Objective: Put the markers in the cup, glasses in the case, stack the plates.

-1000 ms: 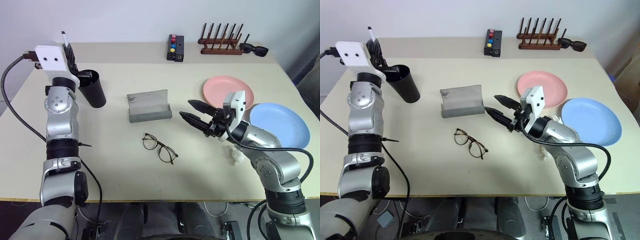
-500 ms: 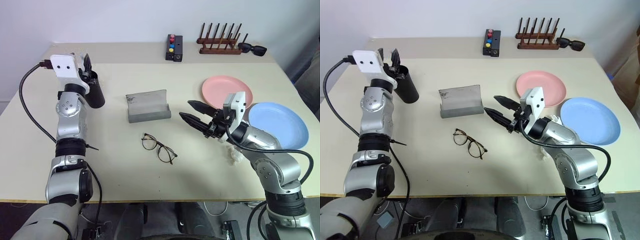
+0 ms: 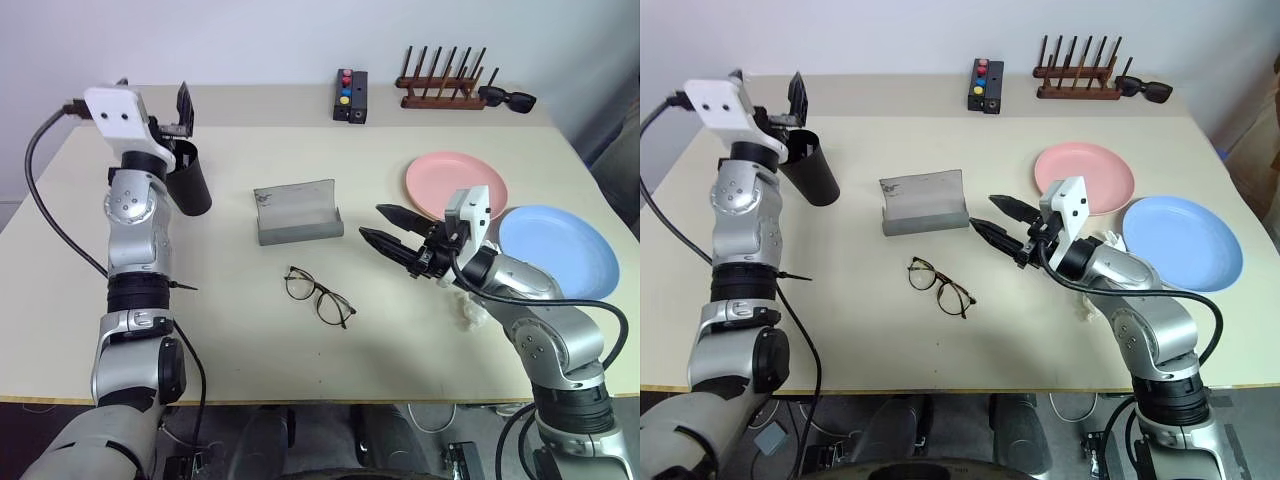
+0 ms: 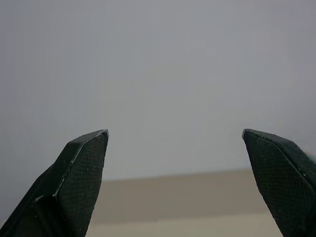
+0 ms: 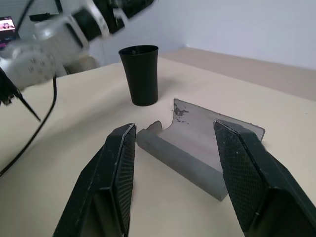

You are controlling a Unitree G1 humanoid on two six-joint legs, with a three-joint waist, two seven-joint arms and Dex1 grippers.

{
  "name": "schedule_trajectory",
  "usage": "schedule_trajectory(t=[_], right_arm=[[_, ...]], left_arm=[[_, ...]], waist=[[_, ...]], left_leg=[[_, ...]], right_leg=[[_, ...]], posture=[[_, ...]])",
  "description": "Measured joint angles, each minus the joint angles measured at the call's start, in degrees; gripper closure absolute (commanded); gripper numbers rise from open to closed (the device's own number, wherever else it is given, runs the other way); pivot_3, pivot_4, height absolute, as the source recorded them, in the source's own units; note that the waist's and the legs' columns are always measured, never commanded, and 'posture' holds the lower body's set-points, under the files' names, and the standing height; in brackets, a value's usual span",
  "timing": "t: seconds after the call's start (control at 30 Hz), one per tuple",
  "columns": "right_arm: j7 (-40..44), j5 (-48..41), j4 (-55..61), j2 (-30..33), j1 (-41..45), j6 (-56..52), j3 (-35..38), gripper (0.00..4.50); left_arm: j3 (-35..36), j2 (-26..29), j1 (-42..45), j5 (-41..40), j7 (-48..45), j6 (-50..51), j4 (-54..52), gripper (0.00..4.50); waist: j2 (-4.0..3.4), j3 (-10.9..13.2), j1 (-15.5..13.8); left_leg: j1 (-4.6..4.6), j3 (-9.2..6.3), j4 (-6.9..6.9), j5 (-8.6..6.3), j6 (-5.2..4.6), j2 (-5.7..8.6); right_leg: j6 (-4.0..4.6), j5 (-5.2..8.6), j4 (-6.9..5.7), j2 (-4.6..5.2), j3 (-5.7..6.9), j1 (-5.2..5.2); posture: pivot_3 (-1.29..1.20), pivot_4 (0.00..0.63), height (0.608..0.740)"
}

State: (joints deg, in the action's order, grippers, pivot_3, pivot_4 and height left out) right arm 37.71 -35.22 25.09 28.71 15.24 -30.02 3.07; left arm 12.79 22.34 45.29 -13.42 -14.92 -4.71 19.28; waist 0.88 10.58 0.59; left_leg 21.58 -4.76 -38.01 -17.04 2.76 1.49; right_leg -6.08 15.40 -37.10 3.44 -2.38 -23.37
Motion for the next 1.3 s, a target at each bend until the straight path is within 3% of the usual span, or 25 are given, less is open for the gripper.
schedule_trajectory(t=[0.2, 0.43, 0.67, 1.03, 1.3], right_arm=[[-0.22, 0.08, 0.39, 0.67, -0.6, -0.41, 0.18, 1.97], [-1.32, 0.28, 2.29, 1.03, -3.04, -0.85, 0.06, 1.97], [-1.86, 0.75, 2.39, 1.03, -3.87, -0.87, 0.04, 1.97], [-1.92, 1.43, 2.39, 0.83, -4.59, -0.66, -0.46, 1.97], [-2.61, 1.53, 2.4, 0.1, -4.03, -0.71, -1.87, 1.97]], left_arm=[[-10.92, 3.53, -5.82, -5.45, -17.2, 13.2, -16.78, 0.06], [-15.61, 8.43, -12.06, -4.45, -25.65, 19.5, -20.6, 0.06], [-16.23, 9.33, -13.18, -2.57, -27.88, 20.19, -20.51, 0.06], [-17.48, 10.06, -13.21, 1.41, -26.45, 30.56, -15.14, 0.06], [-24.34, 9.44, -8.48, 2.95, -35.71, 30.23, -9.61, 0.06]], waist=[[-0.04, 0.0, 0.75], [-0.05, 0.02, 0.4], [-0.04, 0.02, 0.17], [-0.04, 0.02, 0.27], [-0.04, 0.02, 0.18]], left_leg=[[-0.11, 0.07, 0.02, -0.01, -0.01, -0.03], [-0.1, 0.03, 0.0, 0.0, 0.01, -0.19], [-0.07, 0.02, -0.02, 0.0, 0.0, -0.19], [-0.08, 0.03, -0.01, 0.0, 0.0, -0.18], [-0.07, 0.03, -0.03, 0.01, 0.0, -0.09]], right_leg=[[0.01, 0.01, -0.02, -0.13, -0.08, 0.02], [0.1, -0.03, -0.05, -0.34, -0.08, 0.02], [0.09, -0.03, -0.01, -0.23, -0.08, 0.03], [0.09, -0.03, -0.03, -0.24, -0.07, 0.02], [0.09, -0.03, -0.03, -0.24, -0.07, 0.03]], posture=[[0.0, 0.15, 0.735], [0.0, 0.15, 0.735], [0.0, 0.15, 0.735], [0.0, 0.15, 0.735], [0.0, 0.15, 0.735]])
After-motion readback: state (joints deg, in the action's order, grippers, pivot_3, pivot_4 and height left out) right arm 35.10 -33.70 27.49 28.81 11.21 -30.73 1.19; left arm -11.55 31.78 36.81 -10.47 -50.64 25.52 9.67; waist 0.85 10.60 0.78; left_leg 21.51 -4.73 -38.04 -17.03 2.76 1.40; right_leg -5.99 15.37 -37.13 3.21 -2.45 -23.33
